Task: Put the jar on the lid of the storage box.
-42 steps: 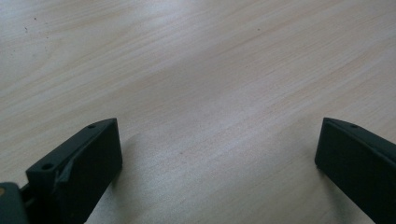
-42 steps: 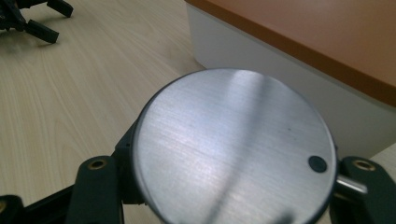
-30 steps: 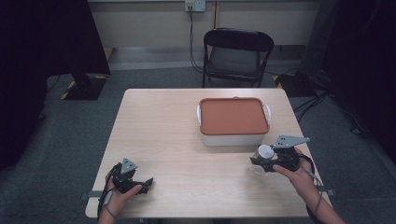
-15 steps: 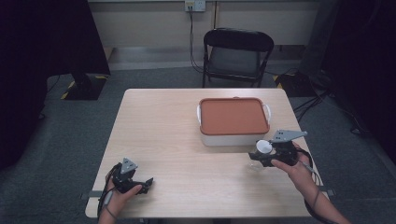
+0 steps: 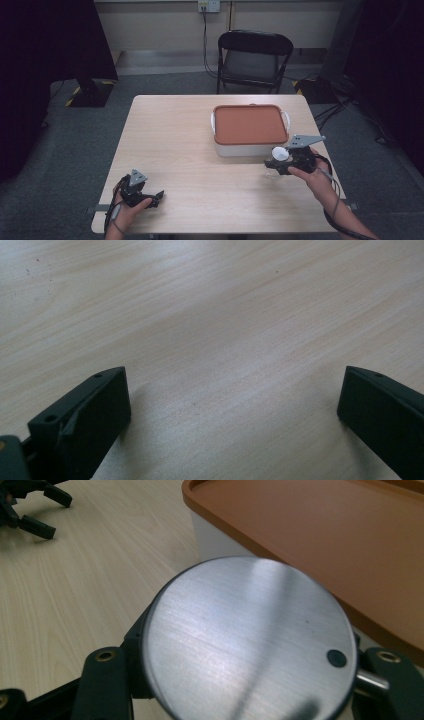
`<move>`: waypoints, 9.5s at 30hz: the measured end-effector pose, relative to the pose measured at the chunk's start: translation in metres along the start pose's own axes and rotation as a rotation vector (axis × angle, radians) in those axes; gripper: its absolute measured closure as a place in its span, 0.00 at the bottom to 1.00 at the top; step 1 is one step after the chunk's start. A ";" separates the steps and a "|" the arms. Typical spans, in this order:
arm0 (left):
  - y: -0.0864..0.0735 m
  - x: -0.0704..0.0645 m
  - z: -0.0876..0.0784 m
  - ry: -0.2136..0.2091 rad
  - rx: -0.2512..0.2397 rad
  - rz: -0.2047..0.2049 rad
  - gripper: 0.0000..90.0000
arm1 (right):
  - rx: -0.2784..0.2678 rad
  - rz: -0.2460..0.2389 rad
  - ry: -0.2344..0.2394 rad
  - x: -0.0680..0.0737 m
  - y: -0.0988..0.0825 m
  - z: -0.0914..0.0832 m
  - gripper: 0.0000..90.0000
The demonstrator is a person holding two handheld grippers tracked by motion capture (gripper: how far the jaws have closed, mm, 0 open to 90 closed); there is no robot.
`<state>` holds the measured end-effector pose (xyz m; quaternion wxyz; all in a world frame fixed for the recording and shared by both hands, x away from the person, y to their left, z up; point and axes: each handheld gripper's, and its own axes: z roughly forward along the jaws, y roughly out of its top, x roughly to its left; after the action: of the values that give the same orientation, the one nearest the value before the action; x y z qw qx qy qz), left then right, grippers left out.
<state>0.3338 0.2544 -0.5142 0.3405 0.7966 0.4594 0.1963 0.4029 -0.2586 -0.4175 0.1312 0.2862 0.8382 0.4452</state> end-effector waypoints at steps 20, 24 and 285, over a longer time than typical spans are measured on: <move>0.000 0.000 0.000 -0.001 0.000 0.000 0.01 | -0.003 -0.015 -0.003 -0.004 0.019 0.002 0.40; 0.000 0.000 0.000 -0.001 0.000 -0.001 0.01 | -0.008 -0.018 -0.008 -0.005 0.024 0.002 0.40; -0.003 0.000 -0.003 -0.004 0.001 0.004 0.01 | -0.057 0.134 -0.193 -0.042 0.097 0.051 0.02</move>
<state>0.3299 0.2571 -0.5141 0.3406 0.7980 0.4573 0.1951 0.4961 -0.2071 -0.3681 0.1897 0.3792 0.7876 0.4471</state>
